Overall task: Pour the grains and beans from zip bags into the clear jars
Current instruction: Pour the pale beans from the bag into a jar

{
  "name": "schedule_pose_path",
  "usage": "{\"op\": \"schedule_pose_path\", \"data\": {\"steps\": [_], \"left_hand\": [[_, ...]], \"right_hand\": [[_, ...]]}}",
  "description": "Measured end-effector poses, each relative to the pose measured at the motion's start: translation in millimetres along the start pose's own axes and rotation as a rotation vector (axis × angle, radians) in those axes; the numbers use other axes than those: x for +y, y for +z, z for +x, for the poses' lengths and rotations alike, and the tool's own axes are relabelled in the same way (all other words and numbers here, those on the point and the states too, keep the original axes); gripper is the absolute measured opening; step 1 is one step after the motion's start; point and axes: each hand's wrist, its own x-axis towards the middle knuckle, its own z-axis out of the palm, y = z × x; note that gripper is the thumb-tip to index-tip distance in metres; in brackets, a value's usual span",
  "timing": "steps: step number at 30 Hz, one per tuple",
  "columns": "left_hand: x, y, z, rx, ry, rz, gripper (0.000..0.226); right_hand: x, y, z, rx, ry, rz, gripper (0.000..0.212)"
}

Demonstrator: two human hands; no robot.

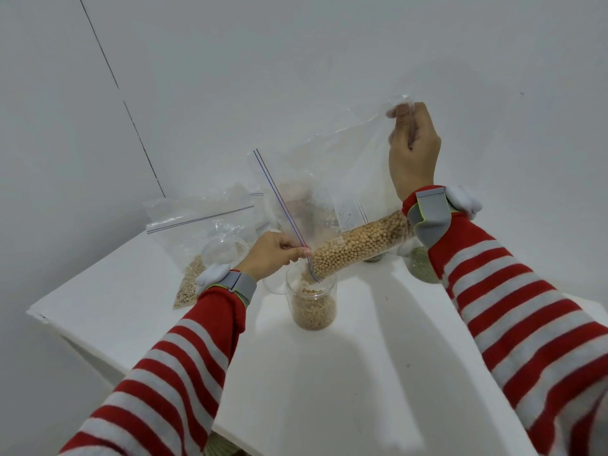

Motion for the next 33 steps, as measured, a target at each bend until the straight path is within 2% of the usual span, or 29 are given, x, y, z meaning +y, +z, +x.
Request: {"op": "schedule_pose_path", "data": {"steps": [12,33], "left_hand": [[0.8,-0.7,0.2,0.001,0.002,0.004,0.012],[5.4,-1.0,-1.0,-0.005,0.022,-0.005,0.004]], "right_hand": [[-1.3,0.4,1.1,0.007,-0.021,-0.013,0.020],[-0.5,-0.7,2.7,-0.004,0.018,-0.006,0.025]]}}
